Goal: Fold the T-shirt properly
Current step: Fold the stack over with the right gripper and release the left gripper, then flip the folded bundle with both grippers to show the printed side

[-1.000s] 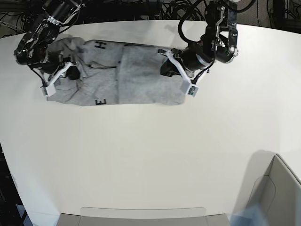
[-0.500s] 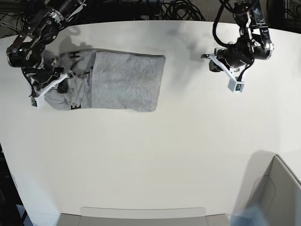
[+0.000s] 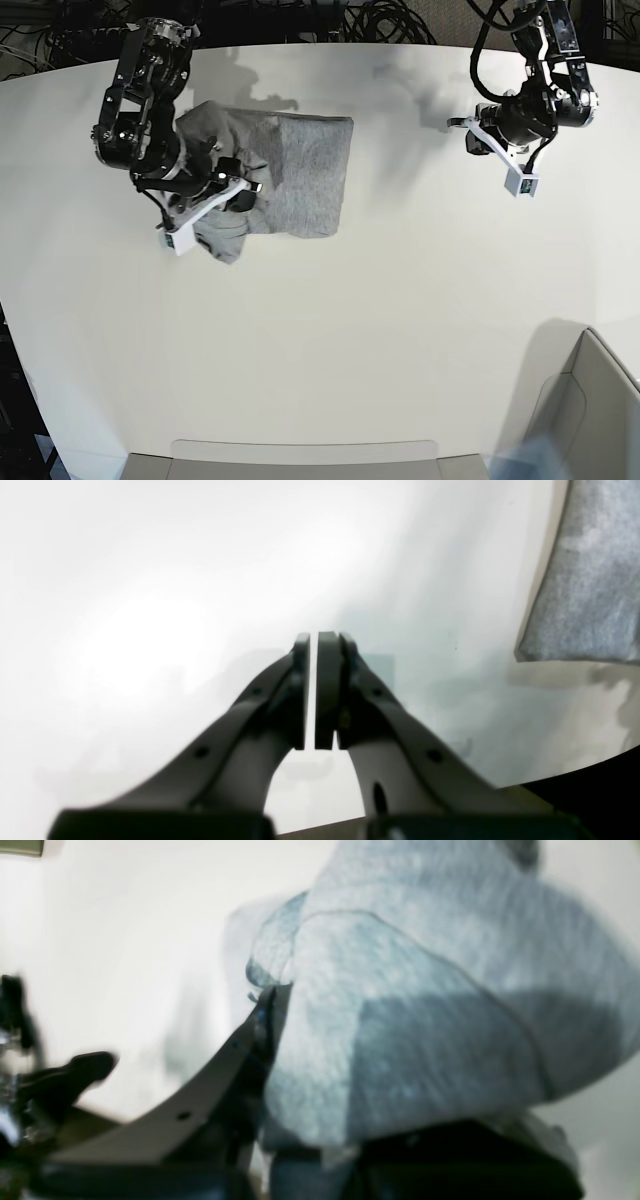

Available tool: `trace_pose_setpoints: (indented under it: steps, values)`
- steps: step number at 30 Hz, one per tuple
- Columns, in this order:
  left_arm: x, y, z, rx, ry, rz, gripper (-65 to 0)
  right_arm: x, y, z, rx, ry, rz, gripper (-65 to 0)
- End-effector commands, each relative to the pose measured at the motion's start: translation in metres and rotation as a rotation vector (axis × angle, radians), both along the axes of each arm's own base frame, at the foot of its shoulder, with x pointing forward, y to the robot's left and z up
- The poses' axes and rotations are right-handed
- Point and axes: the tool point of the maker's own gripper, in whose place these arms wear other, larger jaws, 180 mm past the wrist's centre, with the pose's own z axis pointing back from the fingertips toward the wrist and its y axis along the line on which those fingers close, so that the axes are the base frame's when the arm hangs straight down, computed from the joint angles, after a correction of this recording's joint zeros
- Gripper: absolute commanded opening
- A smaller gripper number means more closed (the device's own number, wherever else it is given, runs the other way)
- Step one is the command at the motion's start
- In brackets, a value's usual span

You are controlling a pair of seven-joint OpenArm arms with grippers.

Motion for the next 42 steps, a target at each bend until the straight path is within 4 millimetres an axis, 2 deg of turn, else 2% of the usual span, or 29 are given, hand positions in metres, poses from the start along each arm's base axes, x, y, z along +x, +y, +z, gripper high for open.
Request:
trace_pose_setpoints:
  steps: [1,7,12,16,18,23,27,30,36,42]
  values:
    - [0.005,0.0,0.006,0.002,-0.026,-0.01,-62.7,0.002,0.014,0.007,0.038,-0.005,0.011,-65.0]
    - [0.005,0.0,0.007,0.002,-0.028,-0.011,-62.7,-0.013,0.054,-0.021,0.085,0.149,0.05,-65.0]
    - [0.005,0.0,0.007,0.002,-0.028,-0.011,-62.7,-0.013,0.068,-0.041,0.085,0.217,0.02,-65.0]
    - [0.005,-0.001,0.006,0.001,-0.029,-0.012,-62.7,-0.013,0.075,-0.041,0.099,0.241,-0.034,-65.0]
    - [0.005,-0.001,0.006,0.001,-0.029,-0.012,-62.7,-0.014,0.082,-0.039,0.104,0.254,-0.039,-59.6]
    - [0.005,-0.001,0.006,0.001,-0.029,-0.012,-62.7,-0.017,0.103,-0.033,0.087,0.244,0.034,-38.3]
    - [0.004,-0.001,0.006,0.001,-0.026,-0.011,-62.7,-0.014,0.115,-0.024,0.074,0.21,0.088,-28.0]
    - [0.004,-0.001,0.006,0.001,-0.026,-0.011,-62.7,-0.007,0.121,-0.017,0.048,0.171,0.117,-26.2]
    - [0.004,-0.001,0.005,0.001,-0.023,-0.011,-62.7,0.016,0.122,-0.009,-0.138,0.027,0.144,-26.2]
    - [0.003,0.0,0.002,-0.003,-0.014,-0.007,-62.7,0.026,0.14,-0.019,-0.285,-0.016,0.273,-26.2]
